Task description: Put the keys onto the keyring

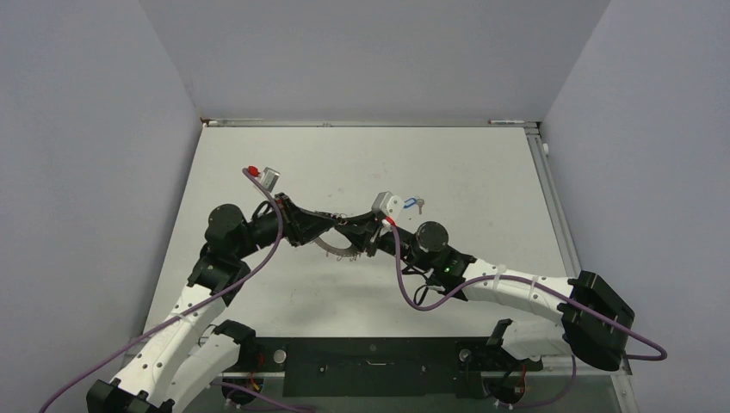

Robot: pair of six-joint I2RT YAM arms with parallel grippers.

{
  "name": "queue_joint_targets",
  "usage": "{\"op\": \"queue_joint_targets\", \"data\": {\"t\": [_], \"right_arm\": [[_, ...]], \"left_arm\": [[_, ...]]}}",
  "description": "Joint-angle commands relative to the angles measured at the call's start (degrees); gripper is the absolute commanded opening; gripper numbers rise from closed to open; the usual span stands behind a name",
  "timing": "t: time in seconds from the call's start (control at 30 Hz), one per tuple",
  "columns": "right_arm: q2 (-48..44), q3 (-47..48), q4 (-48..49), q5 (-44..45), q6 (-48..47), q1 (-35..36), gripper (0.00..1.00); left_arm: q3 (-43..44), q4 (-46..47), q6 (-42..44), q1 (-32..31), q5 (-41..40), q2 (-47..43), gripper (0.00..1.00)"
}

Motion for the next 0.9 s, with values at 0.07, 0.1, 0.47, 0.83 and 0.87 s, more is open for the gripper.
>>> {"op": "queue_joint_targets", "data": {"t": [0.07, 0.1, 0.47, 0.83, 0.87], "right_arm": [[0.5, 3.0, 5.4, -4.6, 0.8, 2.4, 0.05], [0.6, 3.1, 5.3, -4.6, 0.6, 2.5, 0.05], [1.2, 3.3, 5.2, -4.1, 0.0, 3.2, 0.05], [0.6, 3.1, 5.0, -3.1, 0.0, 3.2, 0.05], [0.5, 3.1, 4.9, -3.1, -0.2, 3.2, 0.05]], "left_arm": [[0.0, 5.0, -0.5, 0.9, -0.9, 0.3, 0.17], [0.0, 5.1, -0.7, 1.0, -0.9, 0.5, 0.17], [-0.1, 5.1, -0.8, 1.9, -0.3, 0.5, 0.04], [-0.2, 4.7, -0.6, 2.0, -0.3, -0.1, 0.00], [-0.2, 4.6, -0.6, 2.0, -0.3, -0.2, 0.00]]}}
